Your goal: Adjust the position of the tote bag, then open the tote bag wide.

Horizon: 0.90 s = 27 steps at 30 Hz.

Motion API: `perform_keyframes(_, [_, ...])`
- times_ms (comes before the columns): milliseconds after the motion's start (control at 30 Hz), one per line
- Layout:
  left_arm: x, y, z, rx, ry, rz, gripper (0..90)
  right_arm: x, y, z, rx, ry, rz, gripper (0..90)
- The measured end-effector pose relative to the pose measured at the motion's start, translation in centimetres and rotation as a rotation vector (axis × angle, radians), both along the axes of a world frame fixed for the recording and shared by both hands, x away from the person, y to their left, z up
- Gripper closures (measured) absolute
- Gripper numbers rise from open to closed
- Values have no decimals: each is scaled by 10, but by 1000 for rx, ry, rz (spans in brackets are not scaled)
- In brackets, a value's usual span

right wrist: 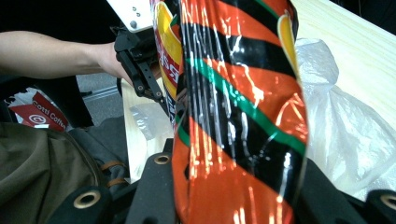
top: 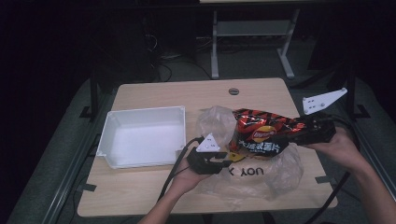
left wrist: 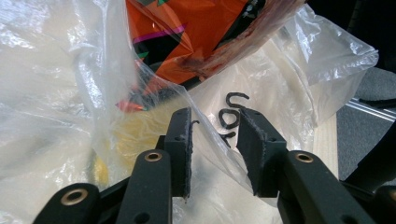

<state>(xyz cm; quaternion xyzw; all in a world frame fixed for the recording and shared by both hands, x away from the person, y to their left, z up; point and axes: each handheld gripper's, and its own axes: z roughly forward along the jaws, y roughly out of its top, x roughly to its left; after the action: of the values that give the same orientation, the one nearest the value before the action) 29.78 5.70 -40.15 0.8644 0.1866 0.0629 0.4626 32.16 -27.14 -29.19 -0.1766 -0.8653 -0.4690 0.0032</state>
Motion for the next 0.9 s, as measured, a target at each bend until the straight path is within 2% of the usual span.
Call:
perform_keyframes(167, [-3, 4, 6, 22, -12, 2, 610, 3, 0, 5, 2, 9, -7, 699])
perform_keyframes(333, [-4, 9, 9, 21, -11, 10, 580, 4, 1, 8, -3, 5, -8, 699])
perform_keyframes(500, [-6, 21, 16, 42, -18, 22, 530, 5, 1, 13, 0, 1, -11, 699])
perform_keyframes(633, [-6, 28, 18, 30, -12, 33, 516, 6, 1, 16, -1, 0, -10, 700])
perform_keyframes(900, [-9, 42, 22, 43, -15, 50, 496, 9, -2, 21, -9, 4, -26, 700])
